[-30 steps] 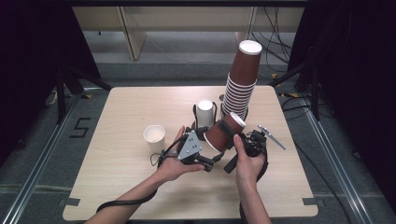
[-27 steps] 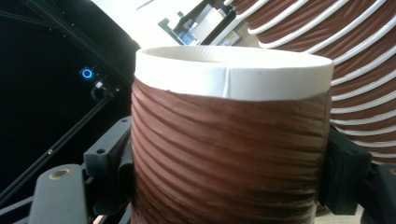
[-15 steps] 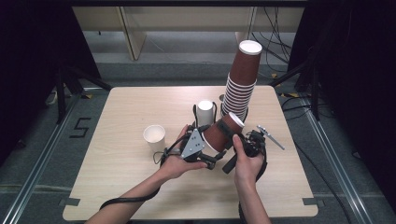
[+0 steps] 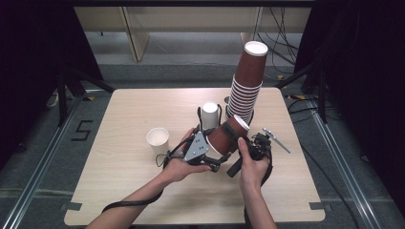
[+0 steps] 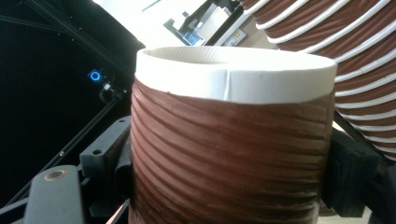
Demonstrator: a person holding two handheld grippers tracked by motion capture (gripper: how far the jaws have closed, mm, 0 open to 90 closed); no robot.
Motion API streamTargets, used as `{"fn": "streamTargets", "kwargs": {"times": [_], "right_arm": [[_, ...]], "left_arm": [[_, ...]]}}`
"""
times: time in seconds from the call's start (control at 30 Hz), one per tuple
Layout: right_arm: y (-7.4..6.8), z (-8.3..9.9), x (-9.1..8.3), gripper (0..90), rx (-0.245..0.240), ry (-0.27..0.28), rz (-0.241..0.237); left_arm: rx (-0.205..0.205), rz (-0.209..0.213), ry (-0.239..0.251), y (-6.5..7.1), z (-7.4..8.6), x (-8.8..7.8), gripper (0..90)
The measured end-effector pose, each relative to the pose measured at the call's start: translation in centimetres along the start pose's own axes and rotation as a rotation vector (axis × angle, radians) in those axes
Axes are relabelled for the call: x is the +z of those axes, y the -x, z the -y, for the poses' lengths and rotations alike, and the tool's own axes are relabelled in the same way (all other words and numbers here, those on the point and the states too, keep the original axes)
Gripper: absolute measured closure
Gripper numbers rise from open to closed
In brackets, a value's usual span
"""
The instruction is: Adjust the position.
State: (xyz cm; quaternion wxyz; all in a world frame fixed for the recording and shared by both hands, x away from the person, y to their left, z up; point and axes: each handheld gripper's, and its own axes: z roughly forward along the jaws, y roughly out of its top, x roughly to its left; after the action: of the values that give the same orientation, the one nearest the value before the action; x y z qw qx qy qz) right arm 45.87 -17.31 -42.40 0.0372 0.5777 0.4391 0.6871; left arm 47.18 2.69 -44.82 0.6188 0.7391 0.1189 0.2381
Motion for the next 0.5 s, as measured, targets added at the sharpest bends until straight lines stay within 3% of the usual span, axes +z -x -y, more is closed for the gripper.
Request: {"fn": "streamTargets", "kwargs": {"times": [0.03, 0.07, 0.27, 0.37, 0.47, 0.5], "right_arm": [[-0.16, 0.00, -0.04, 18.5, 0.031, -0.008, -0.006], [0.04, -0.04, -0.01, 18.3, 0.005, -0.004, -0.007], [0.05, -0.05, 0.07, 16.8, 0.030, -0.011, -0.013], [0.09, -0.10, 0.08, 16.5, 0.017, -0.015, -0.019], [-0.02, -0.16, -0.03, 15.5, 0.043, -0.029, -0.023], [0.13, -0.22, -0.01, 15.2, 0.020, -0.030, -0.025]], "left_arm": [[0.000, 0.002, 0.000, -0.02, 0.00, -0.03, 7.0], [-0.002, 0.002, 0.001, -0.04, 0.02, -0.05, 7.3], [-0.001, 0.002, 0.006, -0.19, 0.03, -0.20, 9.2], [-0.003, 0.002, 0.005, -0.19, 0.03, -0.27, 9.7], [-0.010, 0.003, 0.007, -0.18, 0.04, -0.25, 10.0], [-0.009, 0.003, 0.008, -0.18, 0.04, -0.24, 10.0]]}}
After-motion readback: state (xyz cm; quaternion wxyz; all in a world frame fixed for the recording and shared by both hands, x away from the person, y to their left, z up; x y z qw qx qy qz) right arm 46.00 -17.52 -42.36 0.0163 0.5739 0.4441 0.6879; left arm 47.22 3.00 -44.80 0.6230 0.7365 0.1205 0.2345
